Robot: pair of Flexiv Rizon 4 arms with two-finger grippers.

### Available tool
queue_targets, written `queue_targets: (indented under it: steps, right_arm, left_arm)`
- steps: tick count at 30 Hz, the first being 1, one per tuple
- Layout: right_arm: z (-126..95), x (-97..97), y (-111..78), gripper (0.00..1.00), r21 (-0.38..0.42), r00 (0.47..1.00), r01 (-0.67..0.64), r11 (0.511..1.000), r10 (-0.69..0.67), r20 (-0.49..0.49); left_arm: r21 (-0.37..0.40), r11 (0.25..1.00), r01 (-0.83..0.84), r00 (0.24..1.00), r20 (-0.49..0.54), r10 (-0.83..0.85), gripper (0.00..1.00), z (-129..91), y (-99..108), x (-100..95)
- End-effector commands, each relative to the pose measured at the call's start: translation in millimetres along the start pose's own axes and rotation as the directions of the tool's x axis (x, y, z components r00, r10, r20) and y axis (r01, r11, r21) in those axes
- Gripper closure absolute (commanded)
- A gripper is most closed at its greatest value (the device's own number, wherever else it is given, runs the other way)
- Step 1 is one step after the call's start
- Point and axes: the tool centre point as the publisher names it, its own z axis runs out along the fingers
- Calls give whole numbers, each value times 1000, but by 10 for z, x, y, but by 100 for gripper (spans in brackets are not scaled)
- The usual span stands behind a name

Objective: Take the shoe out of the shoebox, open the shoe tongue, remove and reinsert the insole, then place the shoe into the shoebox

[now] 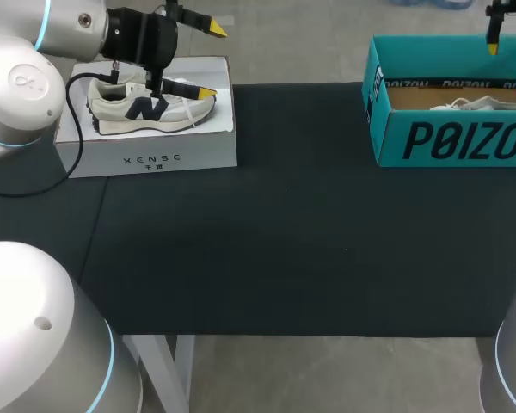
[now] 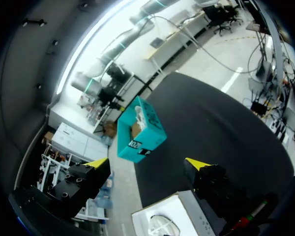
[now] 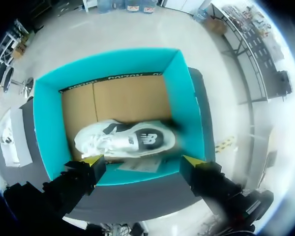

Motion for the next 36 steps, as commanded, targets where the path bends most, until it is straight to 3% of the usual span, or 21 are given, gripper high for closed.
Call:
queue_targets:
  steps: [1, 8, 10, 12, 13, 15, 17, 30, 31, 33, 36]
  right_arm:
    - [-111, -49, -84, 0, -64, 983, 148, 987, -154, -99]
    - [-111, -49, -84, 0, -64, 983, 148, 987, -154, -99]
    - [-111, -49, -84, 0, -64, 983, 148, 987, -154, -99]
    - [-111, -49, -84, 0, -64, 983, 148, 987, -154, -99]
    - [-111, -49, -84, 0, -64, 983, 148, 987, -154, -99]
    - [-111, -49, -84, 0, -64, 983, 148, 987, -154, -99]
    - [-111, -49, -84, 0, -64, 983, 148, 987, -154, -99]
    - [-111, -49, -84, 0, -64, 983, 148, 987, -154, -99]
    - [-111, -49, -84, 0, -64, 983, 148, 987, -154, -99]
    - [-111, -49, -84, 0, -64, 983, 148, 987, -154, -99]
    - [-111, -49, -84, 0, -64, 983, 148, 987, -154, -99]
  left_arm:
    - [-3, 1000, -1, 1000, -3, 1, 0, 4, -1, -6]
    - [-3, 1000, -1, 1000, -3, 1, 0, 4, -1, -6]
    - [-80, 980, 182, 983, 54, -178, 0, -1, 69, -154]
    - [-174, 909, 378, 924, 139, -357, 0, -28, 168, -273]
    - [-223, 810, 543, 836, 237, -495, 0, -60, 300, -349]
    - [-183, 695, 696, 710, 325, -625, 0, -119, 418, -397]
    - [-226, 646, 729, 675, 394, -624, 0, -172, 525, -457]
    - [-226, 646, 729, 675, 394, -624, 0, -172, 525, -457]
    - [-262, 531, 806, 588, 452, -670, 0, -128, 573, -554]
    - [-270, 386, 882, 471, 502, -725, 0, -112, 634, -667]
    - [-280, 94, 955, 250, 597, -762, 0, -127, 820, -809]
